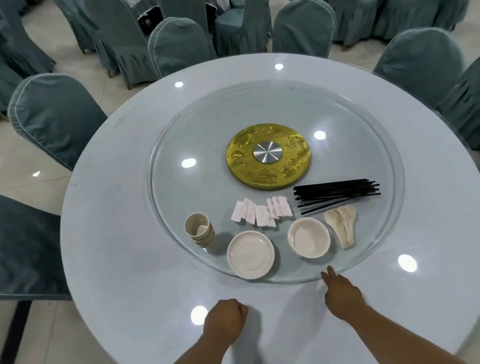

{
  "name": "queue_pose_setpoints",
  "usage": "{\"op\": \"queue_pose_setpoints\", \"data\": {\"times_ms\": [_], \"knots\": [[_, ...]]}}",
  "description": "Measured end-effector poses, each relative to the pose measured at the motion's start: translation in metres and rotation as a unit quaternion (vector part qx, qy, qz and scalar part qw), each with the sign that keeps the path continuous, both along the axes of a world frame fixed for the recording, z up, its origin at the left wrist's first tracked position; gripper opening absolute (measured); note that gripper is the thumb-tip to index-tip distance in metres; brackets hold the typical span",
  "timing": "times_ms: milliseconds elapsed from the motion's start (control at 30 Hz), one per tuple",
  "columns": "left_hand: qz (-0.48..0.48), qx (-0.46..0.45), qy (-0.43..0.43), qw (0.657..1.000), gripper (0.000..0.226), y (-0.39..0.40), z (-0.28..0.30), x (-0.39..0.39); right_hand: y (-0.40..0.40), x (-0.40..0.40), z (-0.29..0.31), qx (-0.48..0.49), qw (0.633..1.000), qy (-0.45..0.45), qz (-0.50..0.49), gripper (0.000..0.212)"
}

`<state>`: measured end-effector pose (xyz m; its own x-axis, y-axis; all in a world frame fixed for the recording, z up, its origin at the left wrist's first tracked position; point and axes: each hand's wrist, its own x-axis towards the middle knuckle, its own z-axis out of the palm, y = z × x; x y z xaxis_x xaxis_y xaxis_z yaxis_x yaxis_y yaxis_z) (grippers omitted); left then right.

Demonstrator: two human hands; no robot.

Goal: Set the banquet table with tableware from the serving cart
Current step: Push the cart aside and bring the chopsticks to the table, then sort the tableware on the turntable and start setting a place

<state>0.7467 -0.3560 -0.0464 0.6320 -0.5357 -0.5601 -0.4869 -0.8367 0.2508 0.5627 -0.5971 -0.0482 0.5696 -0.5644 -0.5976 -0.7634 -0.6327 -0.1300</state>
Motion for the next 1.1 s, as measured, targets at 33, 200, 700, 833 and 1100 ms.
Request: {"op": "queue_pose_setpoints", "data": {"times_ms": [33, 200, 700, 833, 1100], "knots": [[-0.001, -0.001, -0.005, 1.0, 0.036, 0.001, 0.001, 0.001, 0.0, 0.0, -0.002, -0.001, 1.0, 0.0, -0.002, 0.063], [0.014, -0.025, -0.013, 0.999, 0.035, 0.006, 0.004, 0.011, -0.008, 0.005, -0.001, -0.029, 0.999, 0.021, -0.013, 0.054], [0.156, -0.276, -0.089, 0.944, 0.048, -0.005, 0.085, 0.107, 0.031, 0.114, 0.064, -0.001, 0.988, -0.15, 0.046, 0.023], [0.062, -0.228, -0.07, 0.969, 0.095, -0.029, 0.107, 0.122, 0.042, 0.142, 0.075, 0.024, 0.98, -0.187, 0.056, 0.02], [-0.071, -0.099, -0.093, 0.988, 0.083, -0.071, 0.113, 0.116, 0.051, 0.154, 0.079, 0.06, 0.978, -0.193, 0.049, 0.024]]}}
